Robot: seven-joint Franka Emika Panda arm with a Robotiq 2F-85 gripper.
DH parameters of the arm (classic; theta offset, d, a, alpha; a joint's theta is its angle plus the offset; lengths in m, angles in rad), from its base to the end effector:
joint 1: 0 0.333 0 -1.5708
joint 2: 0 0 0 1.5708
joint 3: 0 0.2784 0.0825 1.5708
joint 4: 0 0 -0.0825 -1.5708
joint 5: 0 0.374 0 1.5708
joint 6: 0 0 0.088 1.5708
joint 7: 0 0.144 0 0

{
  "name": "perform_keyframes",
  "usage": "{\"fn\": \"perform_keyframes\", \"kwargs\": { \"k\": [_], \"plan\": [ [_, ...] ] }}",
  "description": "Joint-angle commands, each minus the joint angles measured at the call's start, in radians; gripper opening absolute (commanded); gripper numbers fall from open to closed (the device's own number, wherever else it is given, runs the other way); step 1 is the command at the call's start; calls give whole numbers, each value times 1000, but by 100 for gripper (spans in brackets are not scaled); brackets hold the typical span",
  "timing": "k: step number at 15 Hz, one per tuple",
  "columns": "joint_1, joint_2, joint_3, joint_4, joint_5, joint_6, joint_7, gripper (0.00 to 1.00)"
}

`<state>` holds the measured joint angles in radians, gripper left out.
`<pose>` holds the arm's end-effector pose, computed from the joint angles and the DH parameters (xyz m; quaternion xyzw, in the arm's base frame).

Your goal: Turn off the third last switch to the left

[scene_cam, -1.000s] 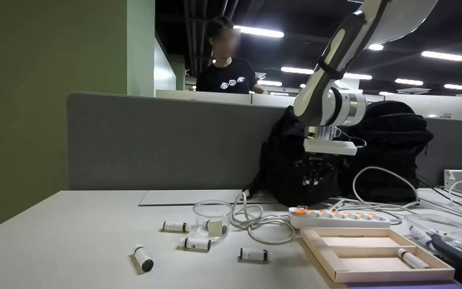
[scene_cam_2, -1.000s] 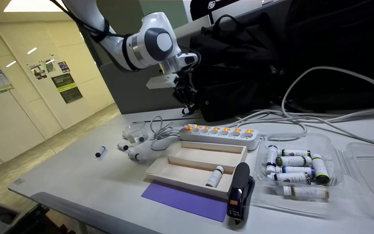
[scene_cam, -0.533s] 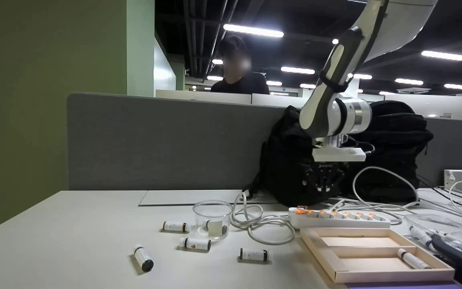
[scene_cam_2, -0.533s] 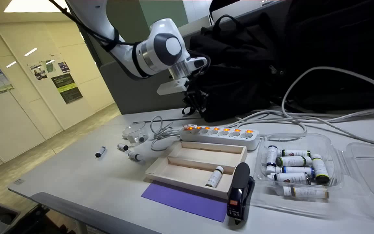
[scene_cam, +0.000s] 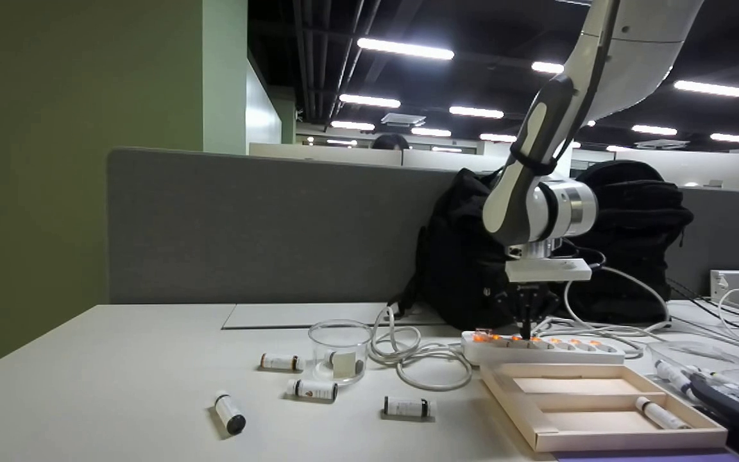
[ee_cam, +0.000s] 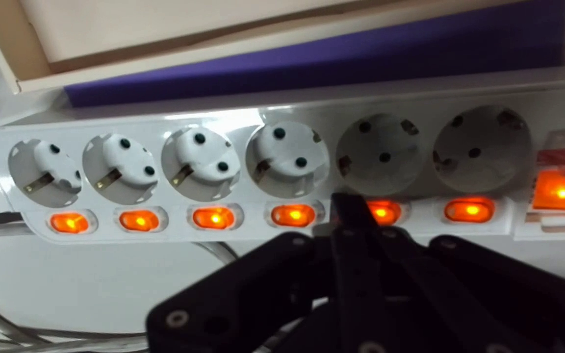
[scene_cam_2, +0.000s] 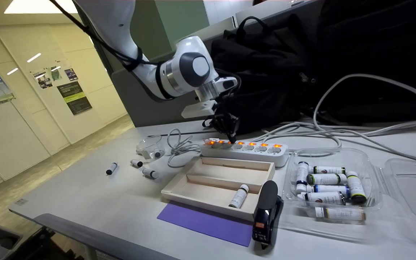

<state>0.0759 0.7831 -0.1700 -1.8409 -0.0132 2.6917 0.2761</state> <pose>0.6091 -0.0606 0.0566 0.9858 -0.1516 0.0440 0.0581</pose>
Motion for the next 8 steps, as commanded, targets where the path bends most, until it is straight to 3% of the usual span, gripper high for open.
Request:
{"fn": "perform_keyframes", "kwargs": {
  "k": [1, 8],
  "plan": [
    [3, 3, 5, 22, 17, 13, 25, 0],
    [0, 14, 17, 30, 33, 22, 19, 0]
  ]
}}
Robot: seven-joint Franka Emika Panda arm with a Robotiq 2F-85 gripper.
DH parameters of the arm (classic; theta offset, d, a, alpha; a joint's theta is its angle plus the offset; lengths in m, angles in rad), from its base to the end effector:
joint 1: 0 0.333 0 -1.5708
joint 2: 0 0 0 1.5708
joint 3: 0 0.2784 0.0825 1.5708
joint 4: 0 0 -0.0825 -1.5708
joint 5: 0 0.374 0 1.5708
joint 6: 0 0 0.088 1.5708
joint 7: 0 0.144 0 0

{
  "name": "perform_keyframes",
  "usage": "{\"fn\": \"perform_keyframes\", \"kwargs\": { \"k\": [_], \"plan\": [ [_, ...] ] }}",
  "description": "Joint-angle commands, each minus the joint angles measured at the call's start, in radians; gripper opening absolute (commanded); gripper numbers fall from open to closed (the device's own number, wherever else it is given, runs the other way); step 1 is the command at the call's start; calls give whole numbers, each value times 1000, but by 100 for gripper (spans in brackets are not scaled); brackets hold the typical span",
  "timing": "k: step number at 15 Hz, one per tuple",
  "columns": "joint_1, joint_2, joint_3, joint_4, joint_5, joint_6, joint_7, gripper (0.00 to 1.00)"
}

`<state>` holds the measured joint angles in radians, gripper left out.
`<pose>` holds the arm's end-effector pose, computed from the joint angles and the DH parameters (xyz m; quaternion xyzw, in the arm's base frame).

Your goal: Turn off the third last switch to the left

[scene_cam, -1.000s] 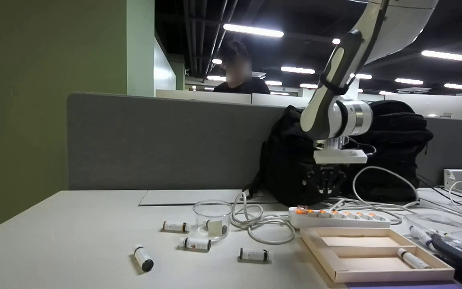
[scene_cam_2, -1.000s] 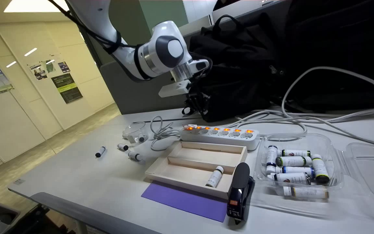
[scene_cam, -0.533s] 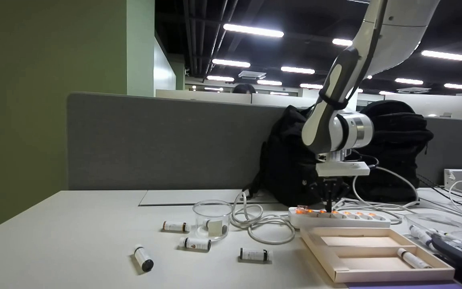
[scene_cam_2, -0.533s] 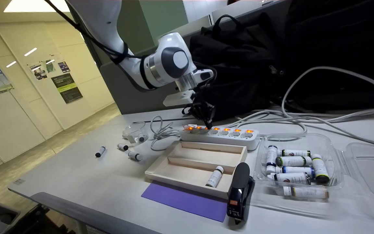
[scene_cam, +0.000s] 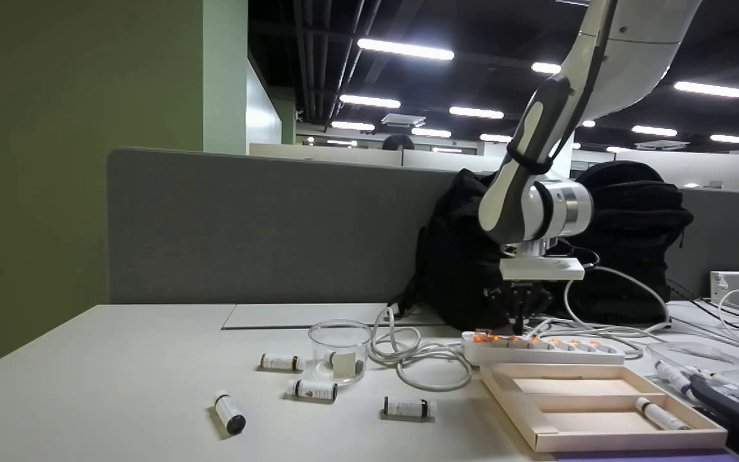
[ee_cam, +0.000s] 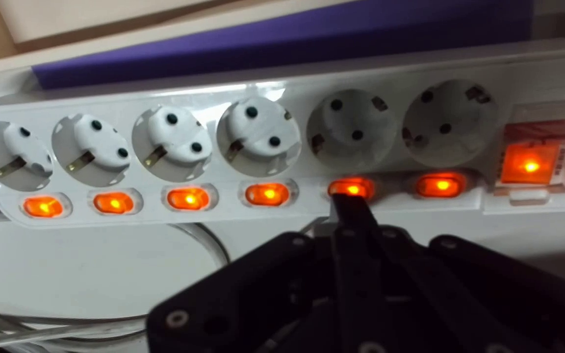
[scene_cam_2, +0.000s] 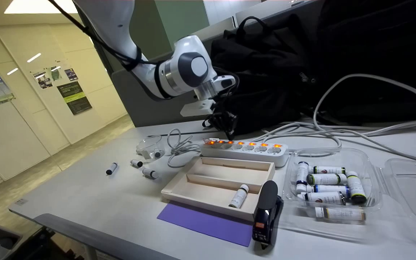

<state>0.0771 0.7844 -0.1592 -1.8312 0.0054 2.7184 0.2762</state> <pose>0.6167 -0.0530 0.0612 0.9850 -0.1544 0.0608 0.0478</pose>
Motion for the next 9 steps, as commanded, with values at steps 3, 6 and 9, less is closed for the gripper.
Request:
{"fn": "perform_keyframes", "kwargs": {
  "k": [3, 6, 9],
  "plan": [
    [4, 20, 9, 19, 20, -5, 21, 0],
    [22, 32, -4, 19, 9, -7, 32, 0],
    [40, 43, -12, 18, -2, -13, 35, 0]
  ]
}}
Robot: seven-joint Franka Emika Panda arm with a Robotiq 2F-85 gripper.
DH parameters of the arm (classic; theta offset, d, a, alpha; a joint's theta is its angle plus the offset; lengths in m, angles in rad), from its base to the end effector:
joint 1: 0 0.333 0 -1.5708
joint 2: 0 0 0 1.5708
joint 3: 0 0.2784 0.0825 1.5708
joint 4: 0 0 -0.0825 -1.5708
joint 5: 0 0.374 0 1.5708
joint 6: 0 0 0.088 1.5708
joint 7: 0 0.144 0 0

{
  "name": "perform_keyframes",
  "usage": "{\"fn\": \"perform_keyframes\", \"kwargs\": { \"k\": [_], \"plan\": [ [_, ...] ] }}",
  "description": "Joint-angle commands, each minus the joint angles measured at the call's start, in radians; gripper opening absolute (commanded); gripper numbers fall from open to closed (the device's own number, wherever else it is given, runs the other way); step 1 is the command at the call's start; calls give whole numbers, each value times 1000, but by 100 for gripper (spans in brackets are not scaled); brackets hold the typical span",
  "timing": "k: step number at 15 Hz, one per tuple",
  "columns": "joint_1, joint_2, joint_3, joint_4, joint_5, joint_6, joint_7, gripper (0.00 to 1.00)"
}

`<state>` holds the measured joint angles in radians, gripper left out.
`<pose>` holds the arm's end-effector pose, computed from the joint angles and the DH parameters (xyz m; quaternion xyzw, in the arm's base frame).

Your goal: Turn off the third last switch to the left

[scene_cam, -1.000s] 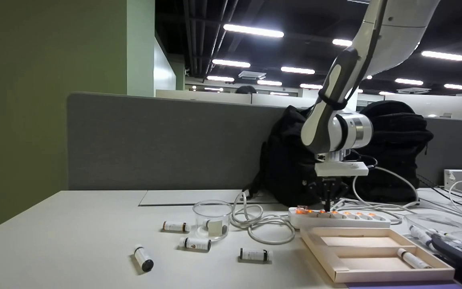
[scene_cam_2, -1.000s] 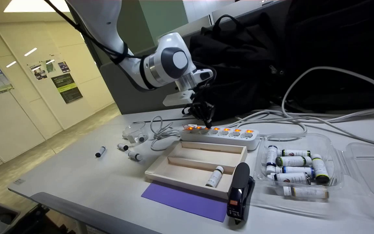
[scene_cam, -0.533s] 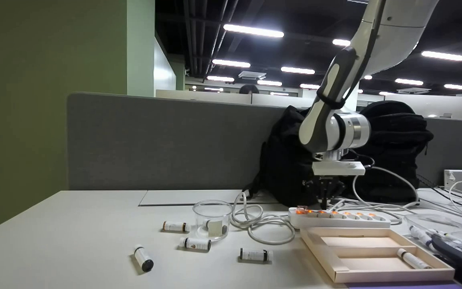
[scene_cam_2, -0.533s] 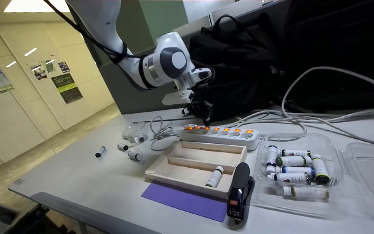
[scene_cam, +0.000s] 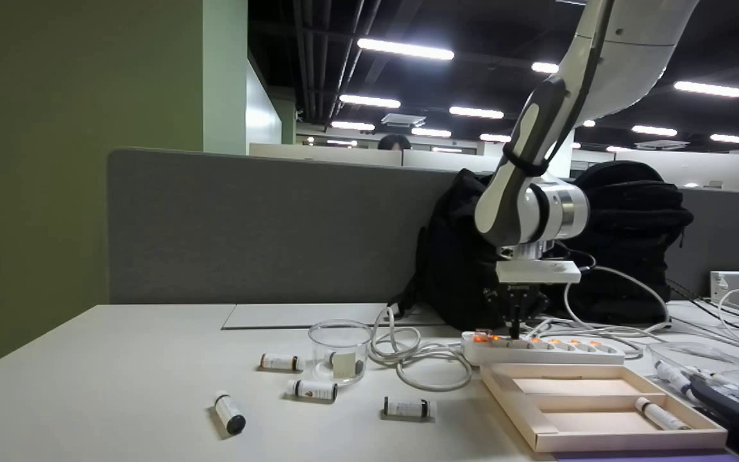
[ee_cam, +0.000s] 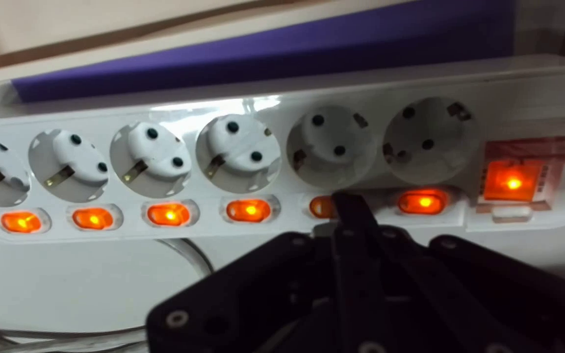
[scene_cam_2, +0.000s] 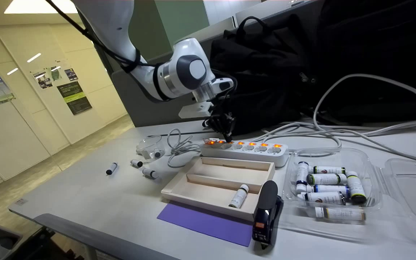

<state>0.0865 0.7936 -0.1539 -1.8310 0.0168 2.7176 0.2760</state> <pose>0.6147 -0.0443 0.0552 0.9857 -0.1527 0.0558 0.0441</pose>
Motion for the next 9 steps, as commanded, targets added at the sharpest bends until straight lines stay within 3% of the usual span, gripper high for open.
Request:
{"fn": "perform_keyframes", "kwargs": {
  "k": [1, 5, 9],
  "plan": [
    [37, 38, -20, 18, -17, -12, 36, 0],
    [54, 24, -34, 21, -23, -27, 36, 0],
    [63, -90, -45, 44, -30, -92, 28, 0]
  ]
}}
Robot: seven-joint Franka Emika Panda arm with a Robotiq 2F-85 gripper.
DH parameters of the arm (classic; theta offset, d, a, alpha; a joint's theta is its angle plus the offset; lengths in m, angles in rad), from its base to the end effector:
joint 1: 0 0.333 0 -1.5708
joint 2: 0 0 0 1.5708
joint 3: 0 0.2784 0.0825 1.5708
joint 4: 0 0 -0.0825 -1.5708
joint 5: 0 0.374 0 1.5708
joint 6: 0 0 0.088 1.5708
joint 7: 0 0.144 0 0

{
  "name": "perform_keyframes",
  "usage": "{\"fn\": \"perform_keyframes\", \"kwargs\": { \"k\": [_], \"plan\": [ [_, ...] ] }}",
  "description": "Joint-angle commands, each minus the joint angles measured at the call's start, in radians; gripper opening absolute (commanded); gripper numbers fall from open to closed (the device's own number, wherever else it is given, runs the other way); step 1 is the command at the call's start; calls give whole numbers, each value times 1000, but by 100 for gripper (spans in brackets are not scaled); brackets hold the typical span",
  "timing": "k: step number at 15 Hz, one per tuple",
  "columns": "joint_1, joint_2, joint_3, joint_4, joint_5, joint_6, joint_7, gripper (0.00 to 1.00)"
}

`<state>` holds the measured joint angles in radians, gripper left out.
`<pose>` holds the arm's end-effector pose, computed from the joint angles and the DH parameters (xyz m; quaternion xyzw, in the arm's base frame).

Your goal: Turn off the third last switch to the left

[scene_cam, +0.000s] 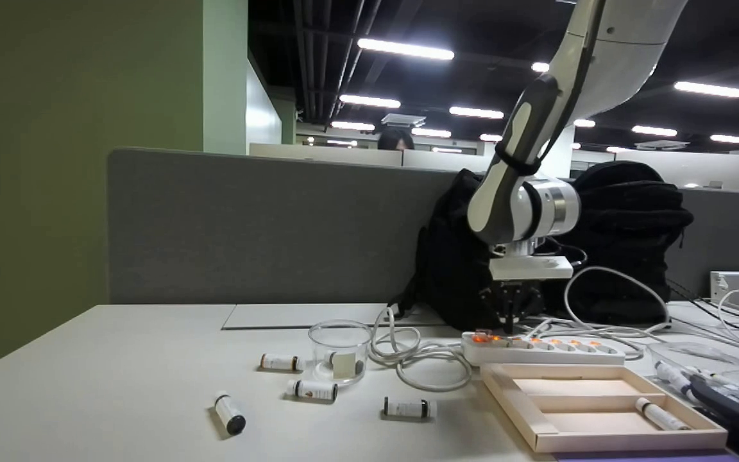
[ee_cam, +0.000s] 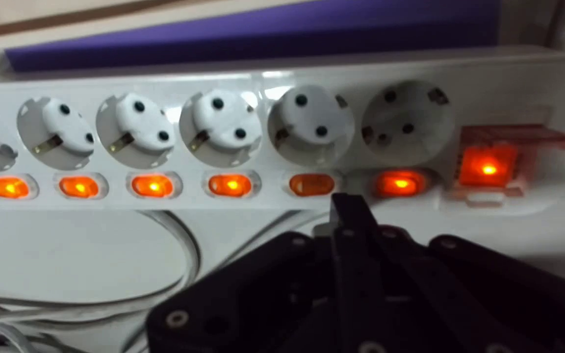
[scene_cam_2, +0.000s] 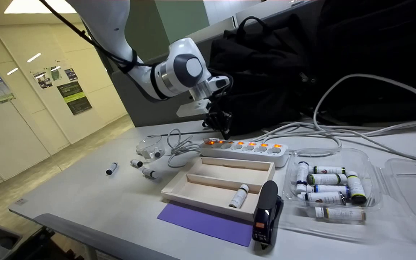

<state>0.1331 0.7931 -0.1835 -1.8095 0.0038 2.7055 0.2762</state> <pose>0.6238 -0.0331 0.0643 0.9874 -0.1334 0.0640 0.0558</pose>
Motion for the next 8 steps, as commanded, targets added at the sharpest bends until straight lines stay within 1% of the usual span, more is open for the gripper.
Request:
{"fn": "perform_keyframes", "kwargs": {
  "k": [1, 2, 3, 4, 5, 7, 8],
  "plan": [
    [14, -121, -13, 33, -20, -101, 23, 0],
    [8, -150, -10, 46, -23, -133, 14, 26],
    [-5, -184, 3, 66, -26, -198, -6, 28],
    [-17, -222, 15, 90, -26, -277, -22, 33],
    [-31, -250, 28, 113, -24, -354, -40, 40],
    [-43, -284, 32, 163, -46, -503, -48, 54],
    [-58, -295, 43, 187, -50, -599, -74, 61]
  ]
}}
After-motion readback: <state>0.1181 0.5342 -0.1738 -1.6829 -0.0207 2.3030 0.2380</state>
